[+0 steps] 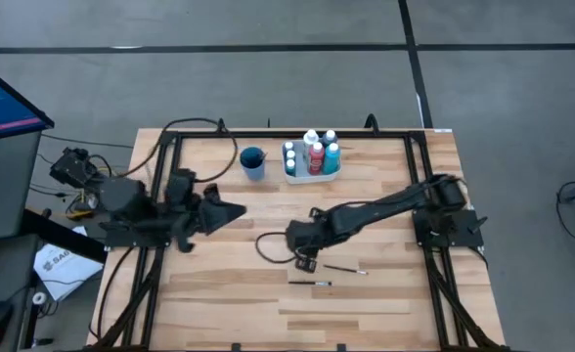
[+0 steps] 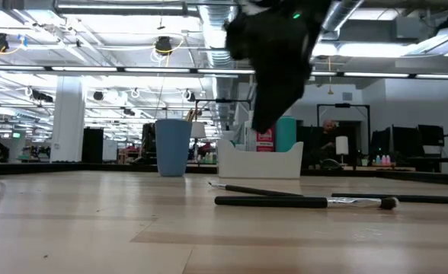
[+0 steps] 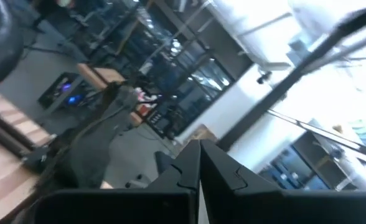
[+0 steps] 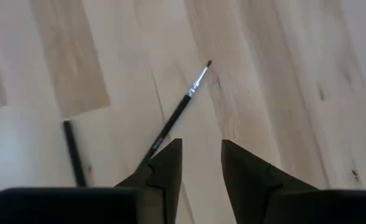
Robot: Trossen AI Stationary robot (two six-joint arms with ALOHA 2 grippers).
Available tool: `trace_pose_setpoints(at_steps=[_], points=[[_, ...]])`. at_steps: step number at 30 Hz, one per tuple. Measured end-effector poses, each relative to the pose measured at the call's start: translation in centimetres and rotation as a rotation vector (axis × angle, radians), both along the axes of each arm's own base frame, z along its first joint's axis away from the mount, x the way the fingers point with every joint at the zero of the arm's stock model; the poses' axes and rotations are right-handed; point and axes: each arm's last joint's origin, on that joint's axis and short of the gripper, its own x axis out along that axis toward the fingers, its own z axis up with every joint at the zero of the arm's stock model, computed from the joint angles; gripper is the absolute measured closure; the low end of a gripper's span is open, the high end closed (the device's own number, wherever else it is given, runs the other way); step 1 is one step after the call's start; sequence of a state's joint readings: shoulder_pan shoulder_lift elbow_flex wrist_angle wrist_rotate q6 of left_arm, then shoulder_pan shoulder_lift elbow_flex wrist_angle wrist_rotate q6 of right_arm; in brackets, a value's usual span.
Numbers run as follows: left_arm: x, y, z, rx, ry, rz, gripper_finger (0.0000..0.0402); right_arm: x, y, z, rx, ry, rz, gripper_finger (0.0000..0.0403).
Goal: Pick & Place Paint Supplies
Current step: Put the silver and black paint brush into the blue cup
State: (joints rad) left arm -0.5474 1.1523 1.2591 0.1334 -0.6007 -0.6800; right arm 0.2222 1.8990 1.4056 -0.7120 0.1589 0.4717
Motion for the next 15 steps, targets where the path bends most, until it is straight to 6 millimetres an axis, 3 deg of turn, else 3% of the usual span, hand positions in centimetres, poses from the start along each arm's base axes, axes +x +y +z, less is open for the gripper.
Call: trace_pose_setpoints(at_steps=[6,11,15], points=[[-3.3,-0.2,1.4,0.107,-0.037,-0.012,0.0401,3.4,0.4,-2.2,-0.037,0.149,0.005,0.0253],[-5.8,0.3,1.9,0.169,-0.003,0.039,0.0401,5.9,0.1,-3.0,-0.041,0.171,-0.003,0.0206],[-7.5,1.0,1.9,0.204,0.042,0.048,0.0401,7.1,-0.2,-3.9,-0.042,0.205,-0.029,0.0194]])
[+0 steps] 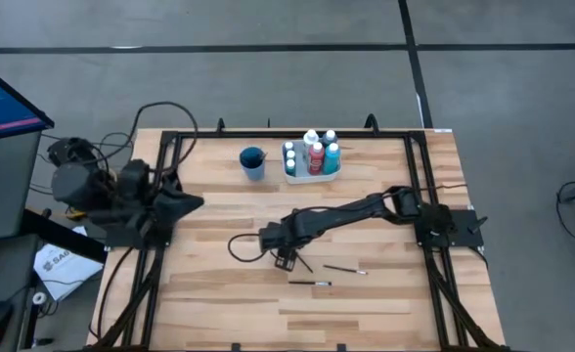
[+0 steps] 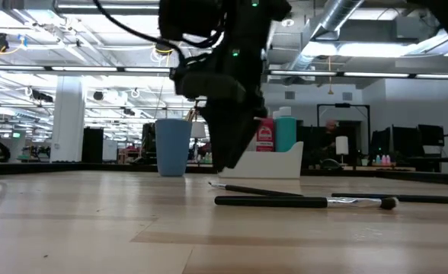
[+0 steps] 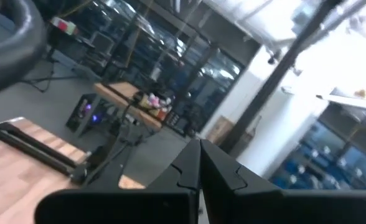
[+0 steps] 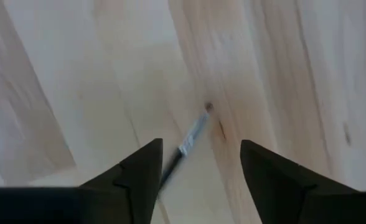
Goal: Pick & Place Paint Supplies
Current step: Put the silver and black paint brush into the blue cup
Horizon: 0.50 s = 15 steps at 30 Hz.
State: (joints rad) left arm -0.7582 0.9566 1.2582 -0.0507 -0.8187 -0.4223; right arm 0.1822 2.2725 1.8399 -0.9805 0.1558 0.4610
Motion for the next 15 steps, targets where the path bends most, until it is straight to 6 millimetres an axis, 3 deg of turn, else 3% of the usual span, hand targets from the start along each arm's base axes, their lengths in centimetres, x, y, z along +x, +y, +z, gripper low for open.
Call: trace_pose_setpoints(at_steps=[8,15], points=[[-2.7,1.6,-4.5,-0.034,0.042,-0.078,0.0401,1.0,0.1,-1.8,-0.006,0.04,-0.002,0.0212],[-4.2,3.3,-8.7,-0.18,0.038,-0.032,0.0401,1.0,-0.7,-1.7,0.025,0.046,-0.016,0.0228]])
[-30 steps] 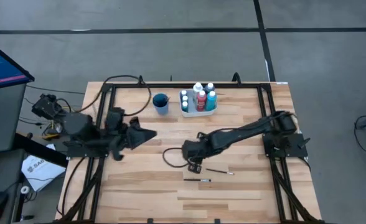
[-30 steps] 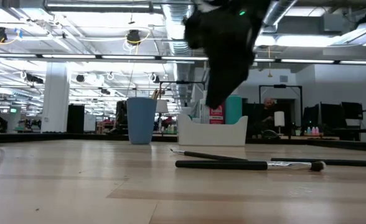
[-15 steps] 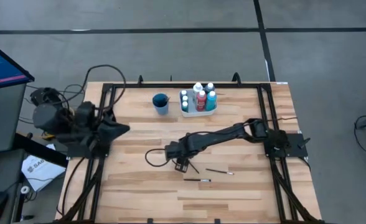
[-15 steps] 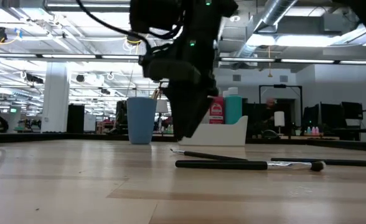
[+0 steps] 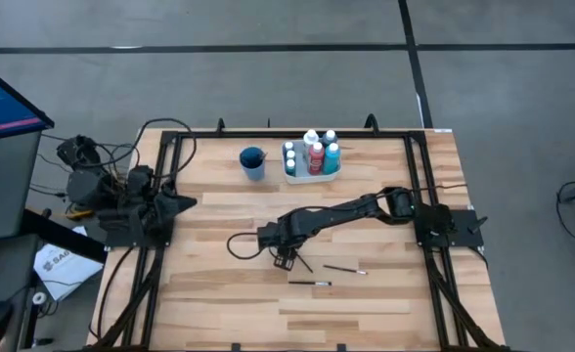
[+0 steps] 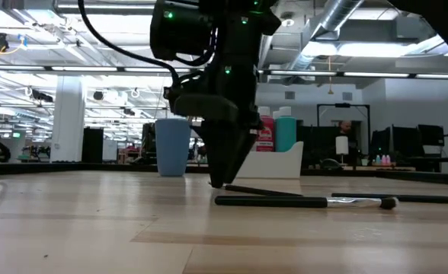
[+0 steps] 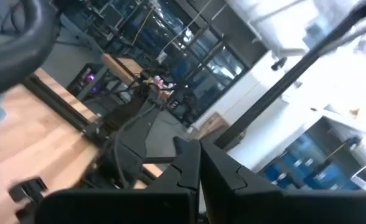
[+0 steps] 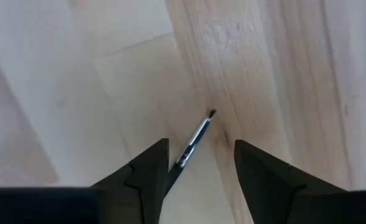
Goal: Pick & Place Paint Supplies
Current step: Put the silver and black paint brush into the blue cup
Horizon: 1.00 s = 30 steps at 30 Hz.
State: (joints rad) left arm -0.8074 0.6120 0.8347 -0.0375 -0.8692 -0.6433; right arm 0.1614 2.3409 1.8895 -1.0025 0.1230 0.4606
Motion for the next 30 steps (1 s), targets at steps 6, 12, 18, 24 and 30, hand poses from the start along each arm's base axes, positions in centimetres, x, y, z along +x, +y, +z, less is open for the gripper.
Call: trace_pose_setpoints(at_steps=[6,12,18,24,30], points=[[-0.7,0.8,-0.3,-0.05,-0.031,-0.003,0.0401,0.1,-0.2,1.7,0.026,-0.03,-0.004,0.0232],[-1.5,1.6,-0.1,-0.067,-0.044,0.019,0.0401,0.2,-1.0,1.7,0.03,-0.026,-0.03,0.0233],[-1.8,2.0,-1.4,-0.063,0.05,0.04,0.0401,-0.2,-1.0,1.2,0.053,0.002,-0.064,0.0233],[-1.8,2.1,-2.4,-0.09,0.118,0.058,0.0401,-0.1,0.0,-0.4,0.07,0.004,-0.06,0.0233],[-1.8,2.1,-2.5,-0.079,0.125,0.074,0.0401,-0.1,0.0,-1.4,0.081,0.035,-0.109,0.0243]])
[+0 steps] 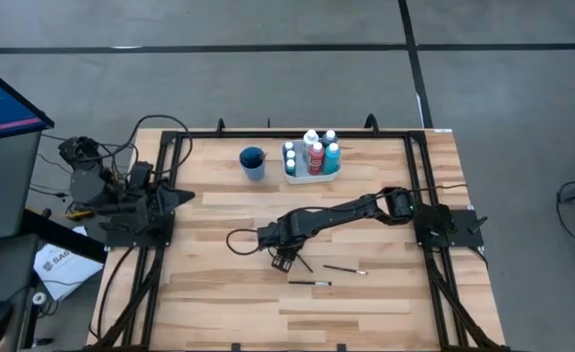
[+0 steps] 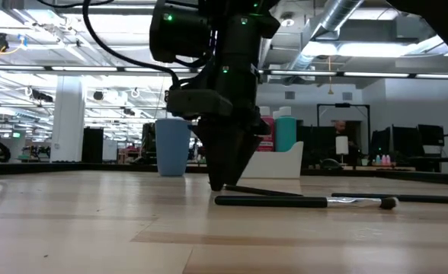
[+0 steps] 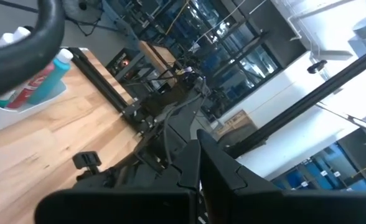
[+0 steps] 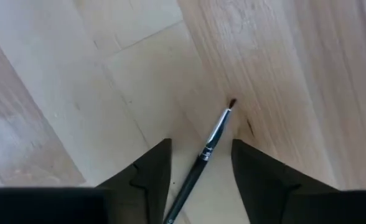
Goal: Pick & Place Paint Supplies
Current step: Put the silver and black paint brush into the blue cup
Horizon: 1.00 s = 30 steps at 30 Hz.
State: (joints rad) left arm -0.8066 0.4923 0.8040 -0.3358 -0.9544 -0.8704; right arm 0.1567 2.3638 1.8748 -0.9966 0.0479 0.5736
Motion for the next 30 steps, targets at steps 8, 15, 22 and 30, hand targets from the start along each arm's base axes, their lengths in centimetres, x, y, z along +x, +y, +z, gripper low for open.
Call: trace_pose_setpoints(at_steps=[8,15,22,30], points=[[-0.3,0.4,0.0,-0.052,-0.01,0.033,0.0401,-0.3,-0.1,-0.8,0.037,0.058,0.002,0.0367],[-2.1,2.2,0.4,-0.093,-0.064,0.038,0.0401,0.0,-0.7,-0.4,0.058,0.06,0.033,0.0396],[-2.9,3.2,-0.1,-0.037,-0.037,0.076,0.0402,0.9,-1.1,1.7,0.046,-0.036,0.082,0.0402],[-2.6,2.9,-2.0,0.024,0.029,0.069,0.0402,1.7,-2.0,8.1,0.001,-0.338,0.131,0.0401]])
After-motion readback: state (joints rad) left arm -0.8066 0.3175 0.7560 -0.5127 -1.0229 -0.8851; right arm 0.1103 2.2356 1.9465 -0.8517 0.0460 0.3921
